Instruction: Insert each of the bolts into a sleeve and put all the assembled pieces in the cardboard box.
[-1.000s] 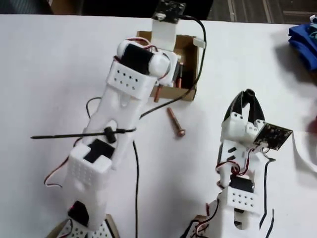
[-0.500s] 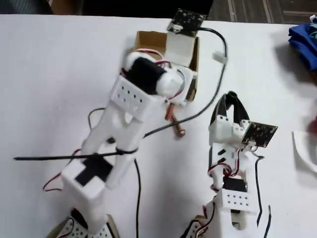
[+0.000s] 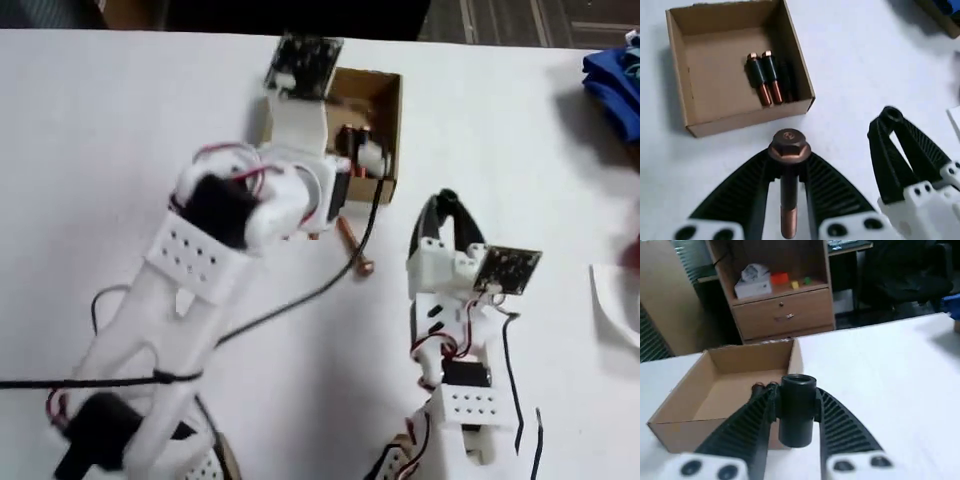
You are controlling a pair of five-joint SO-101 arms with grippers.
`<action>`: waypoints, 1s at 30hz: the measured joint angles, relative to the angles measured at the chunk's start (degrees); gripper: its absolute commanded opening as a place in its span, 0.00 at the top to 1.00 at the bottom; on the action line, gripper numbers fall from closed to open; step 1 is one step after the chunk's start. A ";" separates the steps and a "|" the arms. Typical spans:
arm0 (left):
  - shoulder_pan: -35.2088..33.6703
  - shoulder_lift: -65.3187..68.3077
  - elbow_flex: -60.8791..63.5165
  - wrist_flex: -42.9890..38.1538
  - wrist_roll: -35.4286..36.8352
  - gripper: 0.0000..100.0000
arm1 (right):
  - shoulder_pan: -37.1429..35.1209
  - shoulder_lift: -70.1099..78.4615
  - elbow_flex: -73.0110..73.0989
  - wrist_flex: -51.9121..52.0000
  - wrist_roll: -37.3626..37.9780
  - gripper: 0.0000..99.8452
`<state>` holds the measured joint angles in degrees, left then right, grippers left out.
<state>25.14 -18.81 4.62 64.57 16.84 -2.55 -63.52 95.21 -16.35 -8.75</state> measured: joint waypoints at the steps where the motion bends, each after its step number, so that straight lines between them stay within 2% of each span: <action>1: -0.09 -1.58 5.27 -6.15 0.00 0.98 | -0.70 0.00 0.09 0.00 0.09 0.98; 6: 0.18 -9.14 26.55 -36.40 -2.73 0.98 | -2.20 0.00 0.18 -1.41 0.26 0.98; 9: 1.67 -13.01 31.82 -43.96 -4.66 0.98 | -2.20 0.00 0.62 -5.54 0.26 0.98; 16: 2.46 -15.91 32.26 -46.51 -5.19 0.98 | -2.20 3.52 0.70 -12.57 0.26 0.98; 19: 2.55 -15.91 31.82 -46.51 -5.19 0.98 | -3.08 8.18 0.62 -20.31 1.67 0.98; 24: 2.73 -16.00 28.66 -46.51 -5.19 0.98 | -8.26 19.78 -0.18 -32.44 9.14 0.98; 30: 3.96 -16.00 27.96 -46.51 -5.19 0.98 | -10.02 35.60 -0.26 -49.67 10.46 0.98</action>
<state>29.10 -34.81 32.57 18.07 11.65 -12.57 -27.91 94.95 -66.02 1.71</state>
